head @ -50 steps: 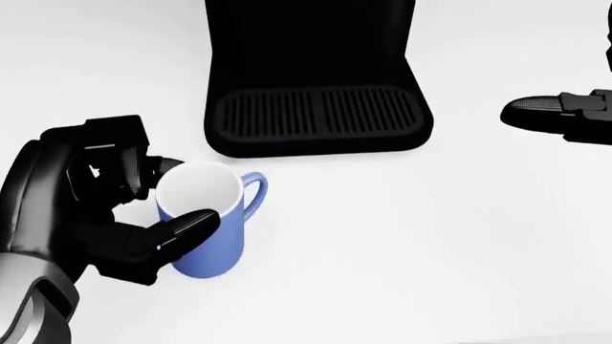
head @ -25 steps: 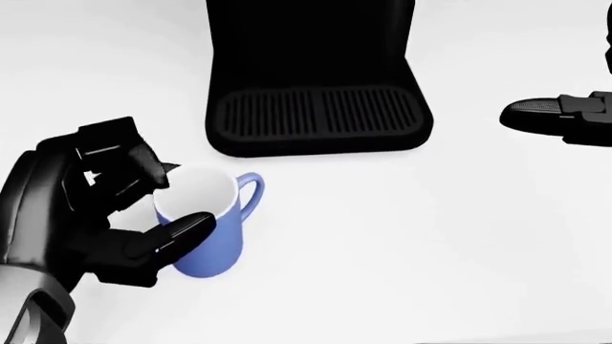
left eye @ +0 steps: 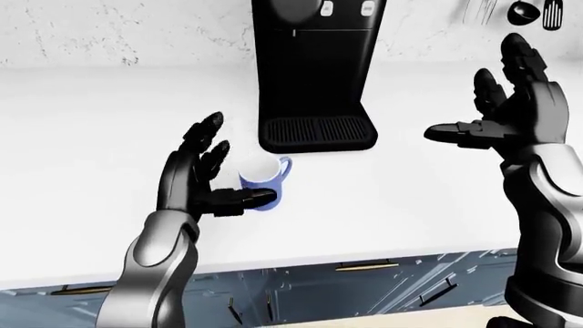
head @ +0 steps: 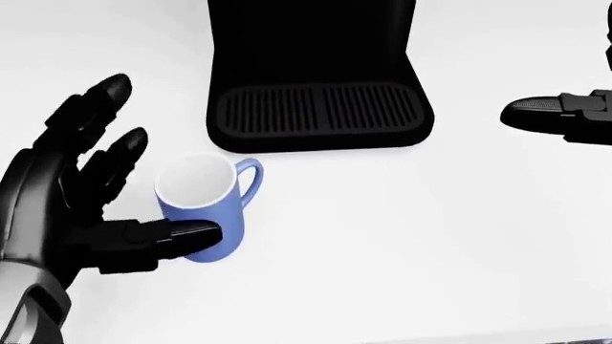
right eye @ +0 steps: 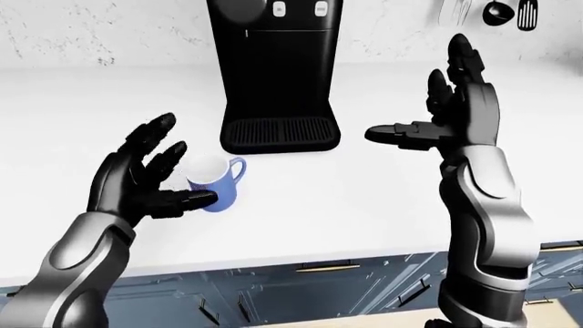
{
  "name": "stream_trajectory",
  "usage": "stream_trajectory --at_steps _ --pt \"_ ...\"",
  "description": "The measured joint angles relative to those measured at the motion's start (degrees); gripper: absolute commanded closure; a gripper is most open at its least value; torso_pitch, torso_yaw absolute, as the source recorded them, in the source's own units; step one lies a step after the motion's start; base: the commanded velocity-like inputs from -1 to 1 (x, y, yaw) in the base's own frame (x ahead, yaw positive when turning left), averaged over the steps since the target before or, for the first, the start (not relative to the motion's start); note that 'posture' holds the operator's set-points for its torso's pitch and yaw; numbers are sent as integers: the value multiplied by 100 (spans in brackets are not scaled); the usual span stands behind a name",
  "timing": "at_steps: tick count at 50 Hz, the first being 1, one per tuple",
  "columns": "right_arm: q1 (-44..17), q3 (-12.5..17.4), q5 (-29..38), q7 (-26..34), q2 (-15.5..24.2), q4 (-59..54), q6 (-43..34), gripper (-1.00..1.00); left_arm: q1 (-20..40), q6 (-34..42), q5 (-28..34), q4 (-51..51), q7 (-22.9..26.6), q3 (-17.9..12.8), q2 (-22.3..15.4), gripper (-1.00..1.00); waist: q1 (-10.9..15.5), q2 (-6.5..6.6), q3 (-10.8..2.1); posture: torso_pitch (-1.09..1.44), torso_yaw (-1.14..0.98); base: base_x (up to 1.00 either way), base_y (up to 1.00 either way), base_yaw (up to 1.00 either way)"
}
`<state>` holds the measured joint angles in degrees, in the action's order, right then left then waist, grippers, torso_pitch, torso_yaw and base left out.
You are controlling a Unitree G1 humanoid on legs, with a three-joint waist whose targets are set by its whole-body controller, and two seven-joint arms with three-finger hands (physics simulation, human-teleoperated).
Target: Pick the mug from under the coffee machine dispenser and place it on the counter.
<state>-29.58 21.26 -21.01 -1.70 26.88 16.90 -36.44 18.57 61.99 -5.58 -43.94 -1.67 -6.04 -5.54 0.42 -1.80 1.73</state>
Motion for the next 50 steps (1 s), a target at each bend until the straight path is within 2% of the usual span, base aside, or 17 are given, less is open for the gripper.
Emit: stream_trajectory --at_steps 5,9,16,28,39,45,50 --pt "13 -21 11 18 -13 -11 -2 -100 404 366 -165 -301 -16 -169 -65 -100 -1 -10 8 0 0 0 0 0" --pt "15 -4 15 24 -11 8 4 -100 486 433 -249 -403 -33 -169 -104 -100 4 9 -3 0 0 0 0 0" --pt "14 5 24 27 -7 -19 15 -100 759 806 -407 -489 -72 -346 -229 -100 -5 13 23 0 0 0 0 0" --pt "-31 15 -3 5 27 3 -17 -100 1404 1460 -822 -705 -136 -786 -534 -100 -12 29 53 0 0 0 0 0" --pt "-16 8 11 14 23 -26 -6 -100 2112 1755 -1459 -451 -357 -1575 -1147 -100 -29 56 96 0 0 0 0 0" --pt "-22 16 14 22 32 -39 7 -100 2221 1819 -1910 -439 -618 -1705 -1328 -100 -31 62 115 0 0 0 0 0" --pt "-22 9 5 35 38 -30 2 -100 2497 1894 -2363 -312 -878 -1912 -1658 -100 -41 74 128 0 0 0 0 0"
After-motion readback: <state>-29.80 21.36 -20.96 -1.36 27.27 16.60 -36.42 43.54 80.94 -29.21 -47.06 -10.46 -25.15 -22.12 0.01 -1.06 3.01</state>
